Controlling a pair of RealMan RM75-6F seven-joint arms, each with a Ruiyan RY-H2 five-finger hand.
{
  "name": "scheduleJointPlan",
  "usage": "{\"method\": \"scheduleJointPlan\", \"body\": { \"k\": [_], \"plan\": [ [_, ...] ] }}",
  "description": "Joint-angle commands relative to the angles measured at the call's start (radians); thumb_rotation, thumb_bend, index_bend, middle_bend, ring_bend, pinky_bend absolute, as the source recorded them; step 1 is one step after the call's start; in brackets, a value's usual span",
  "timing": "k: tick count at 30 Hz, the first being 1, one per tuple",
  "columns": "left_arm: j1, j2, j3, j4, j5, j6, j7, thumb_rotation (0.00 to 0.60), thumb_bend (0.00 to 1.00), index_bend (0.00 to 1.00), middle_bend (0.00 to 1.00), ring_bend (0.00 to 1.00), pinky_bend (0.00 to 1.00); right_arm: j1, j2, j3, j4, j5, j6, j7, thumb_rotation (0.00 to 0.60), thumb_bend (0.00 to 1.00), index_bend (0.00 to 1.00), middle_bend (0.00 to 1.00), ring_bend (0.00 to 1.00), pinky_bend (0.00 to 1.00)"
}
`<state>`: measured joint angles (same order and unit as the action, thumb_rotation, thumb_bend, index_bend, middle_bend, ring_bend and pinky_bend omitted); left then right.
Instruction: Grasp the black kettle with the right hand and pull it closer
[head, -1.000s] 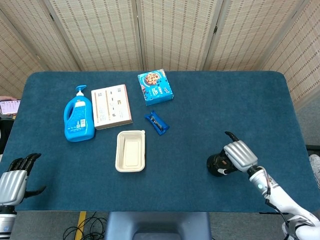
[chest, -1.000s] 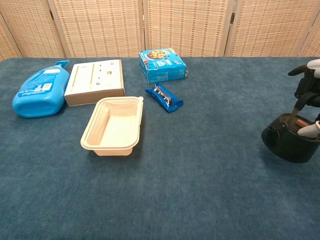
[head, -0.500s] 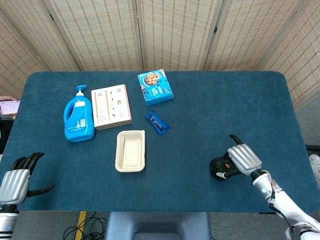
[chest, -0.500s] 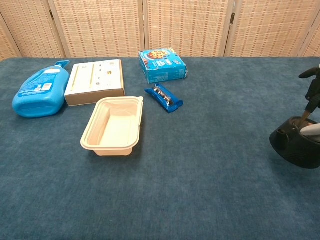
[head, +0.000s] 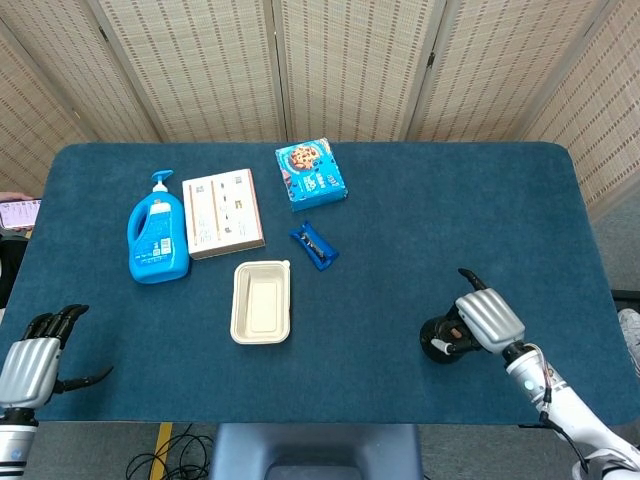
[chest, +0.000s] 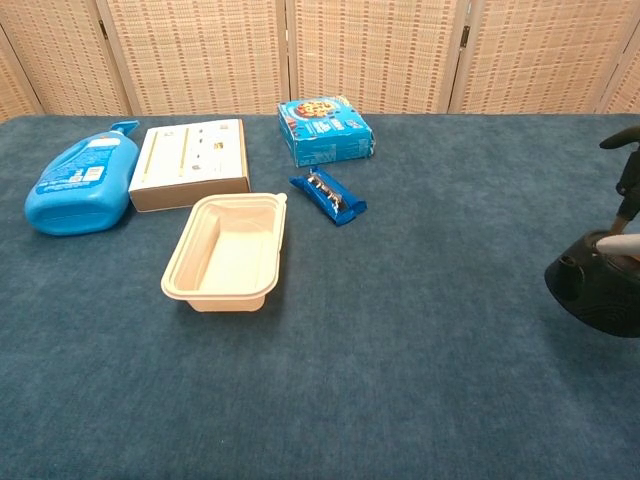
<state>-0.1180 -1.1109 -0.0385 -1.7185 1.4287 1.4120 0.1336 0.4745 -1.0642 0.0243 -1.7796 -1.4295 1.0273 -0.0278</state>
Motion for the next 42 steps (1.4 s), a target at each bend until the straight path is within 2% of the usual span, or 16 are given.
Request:
{"method": "scheduleJointPlan", "body": {
  "k": [1,7,11,14,17,22,26,33,42],
  "plan": [
    [0.000,-0.001,0.001,0.003,-0.001,-0.001,-0.001,0.364,0.11,0.17,0.17,0.22,0.17,-0.003,-0.004,0.000,0.006,-0.006,0.005,0.005,0.415,0.33,1.00,1.00,0.91,0.00],
    [0.001,-0.001,0.001,0.008,-0.004,-0.002,-0.006,0.364,0.11,0.17,0.17,0.22,0.17,-0.004,-0.006,0.001,0.005,-0.007,0.005,-0.005,0.415,0.43,1.00,1.00,0.91,0.00],
    [0.000,-0.002,0.001,0.010,-0.002,-0.001,-0.008,0.365,0.11,0.17,0.17,0.22,0.17,-0.008,-0.014,0.005,0.007,-0.014,0.019,-0.008,0.415,0.44,1.00,1.00,0.92,0.00],
    [0.001,-0.002,0.001,0.010,-0.001,0.001,-0.009,0.364,0.11,0.17,0.17,0.22,0.17,-0.010,-0.022,0.010,0.014,-0.019,0.030,-0.010,0.413,0.44,1.00,1.00,0.92,0.10],
    [0.000,-0.002,0.001,0.010,-0.002,0.000,-0.008,0.364,0.11,0.17,0.17,0.22,0.17,-0.009,-0.028,0.014,0.018,-0.019,0.033,-0.013,0.414,0.44,1.00,1.00,0.92,0.14],
    [0.000,-0.003,0.001,0.010,-0.004,-0.002,-0.005,0.365,0.11,0.17,0.17,0.22,0.17,-0.008,-0.045,0.020,0.032,-0.021,0.040,-0.013,0.413,0.45,1.00,1.00,0.92,0.33],
    [-0.001,-0.003,0.002,0.011,-0.006,-0.004,-0.004,0.361,0.11,0.17,0.17,0.22,0.17,-0.003,-0.052,0.023,0.038,-0.017,0.033,-0.018,0.414,0.46,1.00,1.00,0.92,0.42],
    [-0.001,-0.003,0.003,0.011,-0.008,-0.007,-0.001,0.365,0.11,0.17,0.17,0.22,0.17,0.009,-0.064,0.027,0.057,-0.006,0.016,-0.053,0.419,0.49,1.00,1.00,0.92,0.50],
    [-0.003,-0.003,0.003,0.007,-0.005,-0.006,0.001,0.365,0.11,0.17,0.17,0.22,0.17,0.030,-0.079,0.048,0.075,0.042,0.008,-0.202,0.443,0.50,1.00,1.00,0.92,0.56]
  ]
}}
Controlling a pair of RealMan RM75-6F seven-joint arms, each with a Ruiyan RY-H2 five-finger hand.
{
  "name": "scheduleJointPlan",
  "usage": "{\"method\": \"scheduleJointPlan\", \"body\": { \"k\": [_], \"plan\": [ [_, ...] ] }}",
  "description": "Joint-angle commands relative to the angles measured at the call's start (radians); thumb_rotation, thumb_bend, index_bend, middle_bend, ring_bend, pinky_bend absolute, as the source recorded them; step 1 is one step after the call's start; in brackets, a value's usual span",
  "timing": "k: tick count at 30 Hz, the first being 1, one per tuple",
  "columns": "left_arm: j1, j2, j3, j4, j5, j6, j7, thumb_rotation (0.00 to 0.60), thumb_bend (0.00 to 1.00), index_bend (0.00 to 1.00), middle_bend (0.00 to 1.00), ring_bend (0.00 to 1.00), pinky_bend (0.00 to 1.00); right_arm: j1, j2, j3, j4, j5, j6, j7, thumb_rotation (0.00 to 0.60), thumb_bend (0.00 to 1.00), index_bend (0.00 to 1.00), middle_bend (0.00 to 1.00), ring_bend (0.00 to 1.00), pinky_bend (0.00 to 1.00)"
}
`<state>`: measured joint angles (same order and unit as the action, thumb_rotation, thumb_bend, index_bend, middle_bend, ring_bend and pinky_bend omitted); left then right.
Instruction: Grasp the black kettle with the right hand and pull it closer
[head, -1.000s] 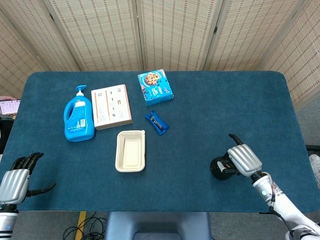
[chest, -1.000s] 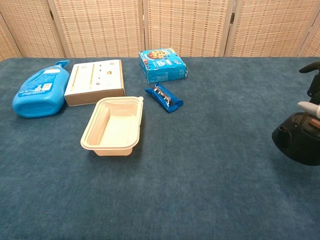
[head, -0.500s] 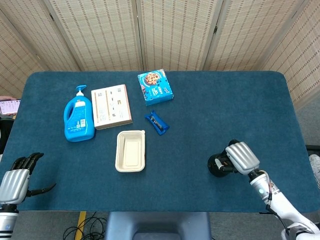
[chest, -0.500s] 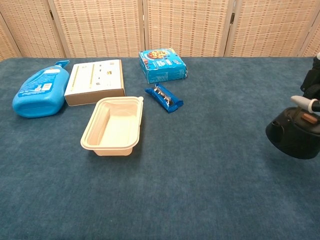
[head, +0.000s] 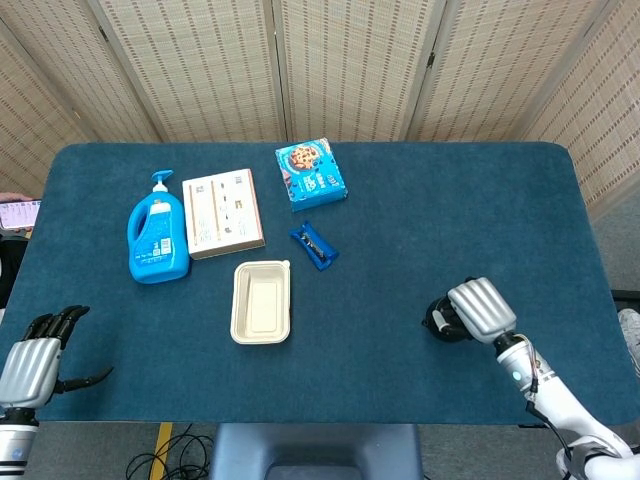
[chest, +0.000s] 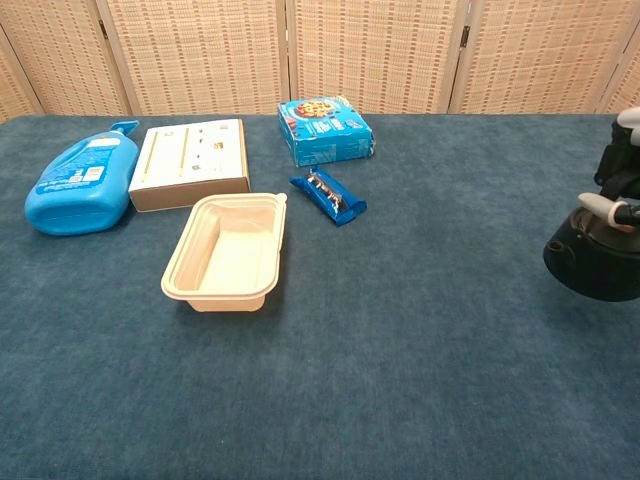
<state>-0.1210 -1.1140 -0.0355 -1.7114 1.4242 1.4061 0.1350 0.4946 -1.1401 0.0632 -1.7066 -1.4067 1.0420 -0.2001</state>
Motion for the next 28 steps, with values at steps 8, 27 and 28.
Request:
{"method": "scheduleJointPlan", "body": {
  "k": [8,27,28],
  "plan": [
    [0.000,-0.001,0.002,0.001,-0.004,-0.003,0.001,0.363,0.11,0.17,0.17,0.22,0.17,0.033,-0.015,0.021,0.009,0.045,-0.034,-0.046,0.444,0.50,1.00,1.00,0.92,0.56],
    [0.004,0.002,0.003,0.000,-0.007,0.001,-0.002,0.364,0.11,0.17,0.17,0.22,0.17,0.166,-0.095,0.054,0.021,0.127,-0.135,-0.267,0.448,0.49,1.00,1.00,0.92,0.56],
    [0.004,0.002,0.003,0.001,-0.008,0.001,-0.003,0.364,0.11,0.17,0.17,0.22,0.17,0.168,-0.095,0.054,0.018,0.134,-0.134,-0.273,0.449,0.48,1.00,1.00,0.92,0.56]
  ]
}}
